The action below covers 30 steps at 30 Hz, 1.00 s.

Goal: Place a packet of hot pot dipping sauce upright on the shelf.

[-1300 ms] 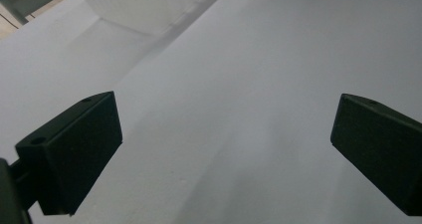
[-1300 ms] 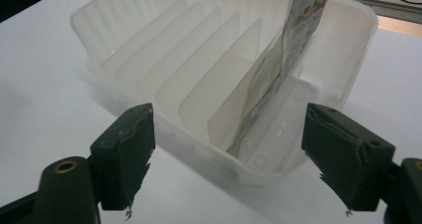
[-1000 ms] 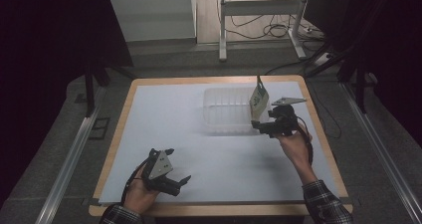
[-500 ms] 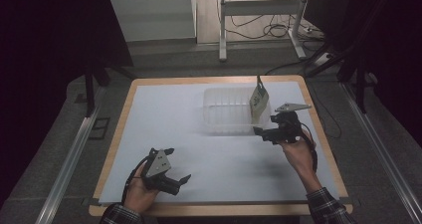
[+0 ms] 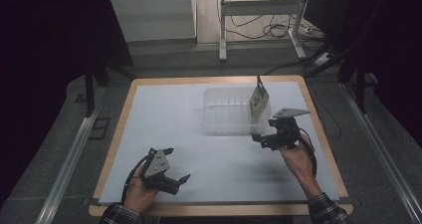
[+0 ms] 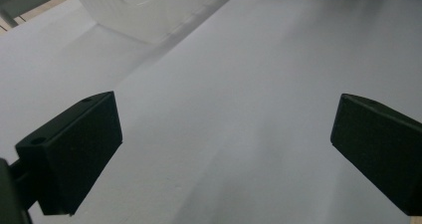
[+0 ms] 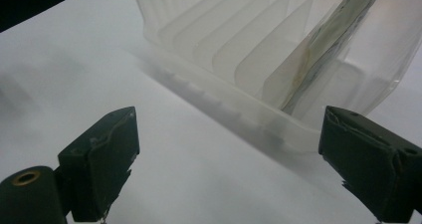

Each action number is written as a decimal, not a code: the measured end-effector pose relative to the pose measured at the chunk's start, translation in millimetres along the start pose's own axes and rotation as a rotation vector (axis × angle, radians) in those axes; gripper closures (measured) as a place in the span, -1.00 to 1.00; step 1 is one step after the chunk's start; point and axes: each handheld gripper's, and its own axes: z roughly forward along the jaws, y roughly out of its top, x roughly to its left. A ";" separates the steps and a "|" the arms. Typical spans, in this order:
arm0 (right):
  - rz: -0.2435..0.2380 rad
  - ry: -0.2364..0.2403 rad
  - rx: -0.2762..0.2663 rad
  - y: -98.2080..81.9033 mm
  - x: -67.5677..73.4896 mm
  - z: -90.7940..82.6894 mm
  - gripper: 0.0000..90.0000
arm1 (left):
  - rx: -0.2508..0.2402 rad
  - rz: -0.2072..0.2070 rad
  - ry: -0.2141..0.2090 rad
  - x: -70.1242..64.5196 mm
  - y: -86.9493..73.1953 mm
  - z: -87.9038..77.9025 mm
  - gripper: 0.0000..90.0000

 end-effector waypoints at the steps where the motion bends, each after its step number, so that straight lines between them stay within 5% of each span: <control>1: -0.003 0.001 0.001 -0.5 0.5 -0.1 -0.81 | -0.001 -0.002 0.000 0.0 0.0 -0.1 -1.00; 20: -0.081 0.028 0.050 -14.2 14.4 1.8 -0.94 | -0.013 -0.016 -0.004 0.5 0.0 -2.6 -1.00; 30: -0.076 0.069 0.052 -21.7 22.2 4.0 -0.97 | -0.008 -0.012 0.006 -0.7 -0.8 -3.9 -1.00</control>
